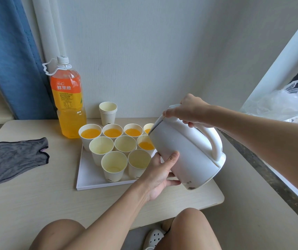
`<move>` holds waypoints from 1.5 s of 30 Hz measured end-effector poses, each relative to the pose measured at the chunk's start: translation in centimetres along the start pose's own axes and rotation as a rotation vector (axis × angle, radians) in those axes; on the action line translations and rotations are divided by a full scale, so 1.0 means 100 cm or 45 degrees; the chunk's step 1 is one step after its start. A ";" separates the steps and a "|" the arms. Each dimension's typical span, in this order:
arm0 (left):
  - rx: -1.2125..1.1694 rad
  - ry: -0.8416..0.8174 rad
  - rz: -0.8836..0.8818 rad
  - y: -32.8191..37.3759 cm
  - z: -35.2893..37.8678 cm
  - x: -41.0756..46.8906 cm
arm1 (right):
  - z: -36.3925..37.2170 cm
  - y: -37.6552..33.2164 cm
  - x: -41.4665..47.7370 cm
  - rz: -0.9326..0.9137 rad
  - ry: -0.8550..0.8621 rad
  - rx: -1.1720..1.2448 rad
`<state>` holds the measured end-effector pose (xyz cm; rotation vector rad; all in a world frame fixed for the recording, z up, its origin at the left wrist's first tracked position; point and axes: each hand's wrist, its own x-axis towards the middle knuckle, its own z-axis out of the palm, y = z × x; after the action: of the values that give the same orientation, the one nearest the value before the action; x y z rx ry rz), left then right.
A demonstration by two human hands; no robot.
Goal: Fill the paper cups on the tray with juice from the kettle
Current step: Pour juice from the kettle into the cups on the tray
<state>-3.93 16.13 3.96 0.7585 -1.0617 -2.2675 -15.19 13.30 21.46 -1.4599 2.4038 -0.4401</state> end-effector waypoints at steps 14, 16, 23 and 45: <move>-0.015 -0.023 -0.005 0.000 0.001 0.000 | 0.001 -0.003 0.001 -0.013 -0.012 0.012; -0.022 -0.027 -0.007 0.000 0.001 0.000 | 0.001 -0.003 0.001 -0.012 -0.010 0.010; -0.039 -0.037 -0.023 0.001 0.000 -0.001 | 0.001 -0.003 0.002 -0.013 -0.009 -0.002; -0.046 -0.027 -0.036 0.002 0.001 -0.003 | 0.002 -0.003 0.001 -0.011 -0.003 -0.016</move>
<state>-3.80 16.25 4.27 0.7408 -1.0232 -2.3168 -14.90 13.04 21.43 -1.4762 2.4033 -0.4257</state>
